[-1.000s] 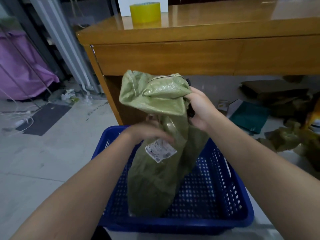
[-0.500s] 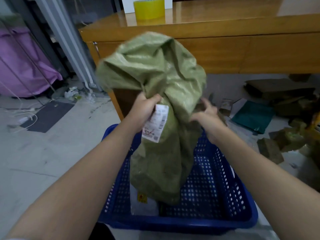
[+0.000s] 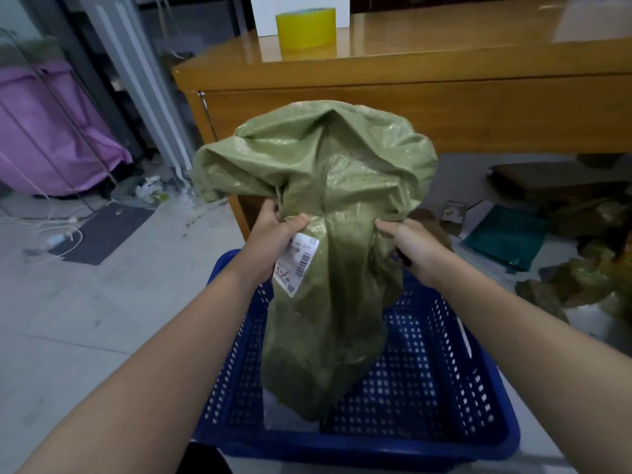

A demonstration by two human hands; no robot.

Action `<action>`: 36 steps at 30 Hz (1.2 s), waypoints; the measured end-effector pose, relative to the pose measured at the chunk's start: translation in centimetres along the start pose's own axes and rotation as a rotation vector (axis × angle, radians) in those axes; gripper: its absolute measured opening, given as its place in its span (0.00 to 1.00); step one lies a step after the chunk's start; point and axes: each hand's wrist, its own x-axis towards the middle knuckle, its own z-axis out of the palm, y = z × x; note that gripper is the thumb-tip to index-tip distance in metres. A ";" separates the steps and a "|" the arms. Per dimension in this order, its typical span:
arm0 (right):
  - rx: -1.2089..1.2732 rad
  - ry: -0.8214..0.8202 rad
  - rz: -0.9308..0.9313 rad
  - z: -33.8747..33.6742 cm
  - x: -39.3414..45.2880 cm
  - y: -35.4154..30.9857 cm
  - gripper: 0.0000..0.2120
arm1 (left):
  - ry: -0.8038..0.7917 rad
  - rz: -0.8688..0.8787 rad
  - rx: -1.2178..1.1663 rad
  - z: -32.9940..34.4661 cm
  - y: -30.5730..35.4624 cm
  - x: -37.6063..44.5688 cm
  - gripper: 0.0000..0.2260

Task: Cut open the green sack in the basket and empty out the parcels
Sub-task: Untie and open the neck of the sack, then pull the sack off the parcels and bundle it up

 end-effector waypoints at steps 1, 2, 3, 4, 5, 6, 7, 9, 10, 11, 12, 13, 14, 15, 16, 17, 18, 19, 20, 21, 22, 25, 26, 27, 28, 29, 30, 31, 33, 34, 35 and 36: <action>0.046 -0.009 -0.004 0.3 0.0 -0.2 0.11 | -0.007 0.030 -0.024 0.1 0.0 -0.1 0.12; 0.082 -0.013 -0.023 0.6 -0.4 -0.6 0.11 | 0.019 0.058 -0.051 0.4 0.2 -0.2 0.10; 0.070 -0.033 -0.035 1.0 -0.5 -1.1 0.12 | 0.054 0.079 -0.066 0.7 0.5 -0.3 0.12; 0.008 -0.041 -0.036 1.3 -0.6 -1.5 0.14 | 0.078 0.086 -0.072 1.0 0.7 -0.2 0.15; -0.022 -0.047 -0.026 1.6 -0.7 -1.6 0.14 | 0.089 0.096 -0.065 1.1 0.9 -0.3 0.18; -0.030 -0.040 -0.034 1.7 -0.8 -1.7 0.12 | 0.108 0.114 -0.055 1.1 1.0 -0.5 0.20; -0.022 -0.026 -0.072 1.8 -0.7 -2.0 0.11 | 0.144 0.137 -0.048 1.0 0.9 -0.6 0.22; -0.141 -0.029 -0.103 1.7 -0.4 -2.5 0.10 | 0.174 0.179 -0.029 0.8 0.9 -0.5 0.24; -0.148 -0.018 -0.111 1.8 -0.4 -2.3 0.10 | 0.189 0.168 -0.022 0.7 0.8 -0.4 0.25; -0.105 -0.002 -0.138 1.9 -0.6 -2.4 0.10 | 0.214 0.170 -0.010 0.7 0.8 -0.5 0.27; -0.063 0.005 -0.159 1.9 -0.7 -2.9 0.09 | 0.242 0.197 -0.019 0.7 0.8 -0.4 0.28; -0.067 -0.003 -0.165 2.1 -0.8 -3.5 0.10 | 0.261 0.200 -0.033 0.8 1.2 -0.3 0.29; -0.072 -0.029 -0.155 2.3 -0.9 -3.8 0.11 | 0.246 0.175 -0.043 0.9 1.4 -0.3 0.31; -0.054 -0.020 -0.161 2.3 -1.0 -3.7 0.12 | 0.188 0.128 -0.018 0.9 1.4 -0.4 0.35; -0.012 -0.010 -0.183 2.2 -1.1 -3.9 0.12 | 0.083 0.086 0.024 0.9 1.3 -0.6 0.41; 0.016 -0.014 -0.182 2.2 -1.0 -4.4 0.13 | -0.036 0.059 0.065 1.0 1.0 -0.8 0.45; 0.028 -0.048 -0.158 2.4 -1.3 -4.7 0.13 | -0.132 0.034 0.116 1.4 0.8 -1.2 0.48; 0.054 -0.100 -0.124 2.5 -1.6 -4.8 0.13 | -0.168 0.004 0.152 1.8 0.4 -1.3 0.47; 0.068 -0.137 -0.117 2.7 -1.7 -4.8 0.13 | -0.146 -0.016 0.174 2.1 0.0 -1.0 0.42; 0.065 -0.163 -0.138 2.9 -1.7 -4.7 0.13 | -0.102 -0.016 0.201 2.5 -0.2 -0.8 0.33; 0.024 -0.193 -0.165 3.0 -1.7 -4.5 0.16 | -0.053 -0.014 0.209 2.9 0.0 -0.6 0.23; -0.430 -0.200 -0.238 2.7 -1.7 -3.8 0.29 | 0.074 0.039 0.058 3.0 1.0 0.1 0.10; -0.522 -0.163 -0.237 2.4 -1.4 -3.4 0.27 | 0.102 0.076 0.022 2.7 1.4 0.3 0.10; -0.532 -0.100 -0.229 2.1 -1.2 -3.1 0.23 | 0.121 0.113 0.024 2.4 1.6 0.3 0.11; -0.481 -0.017 -0.235 1.8 -1.0 -3.1 0.19 | 0.138 0.140 0.043 2.2 1.6 0.2 0.12; -0.384 0.056 -0.257 1.6 -0.9 -3.2 0.16 | 0.156 0.162 0.062 1.9 1.6 0.3 0.14; -0.271 0.103 -0.283 1.5 -0.7 -3.5 0.13 | 0.177 0.177 0.071 1.7 1.4 0.3 0.16; -0.183 0.107 -0.297 1.5 -0.6 -3.8 0.11 | 0.197 0.188 0.074 1.6 1.4 0.2 0.21; -0.204 0.043 -0.251 1.7 -0.7 -4.3 0.11 | 0.210 0.191 0.069 1.7 1.5 -0.1 0.29; -0.246 0.005 -0.221 1.7 -0.7 -4.2 0.11 | 0.209 0.193 0.041 1.8 1.6 -0.2 0.33; -0.240 -0.020 -0.206 1.6 -0.8 -4.1 0.08 | 0.216 0.192 0.006 1.8 1.7 -0.1 0.36; -0.176 -0.018 -0.219 1.3 -0.7 -4.1 0.05 | 0.231 0.196 -0.011 1.8 1.8 -0.1 0.37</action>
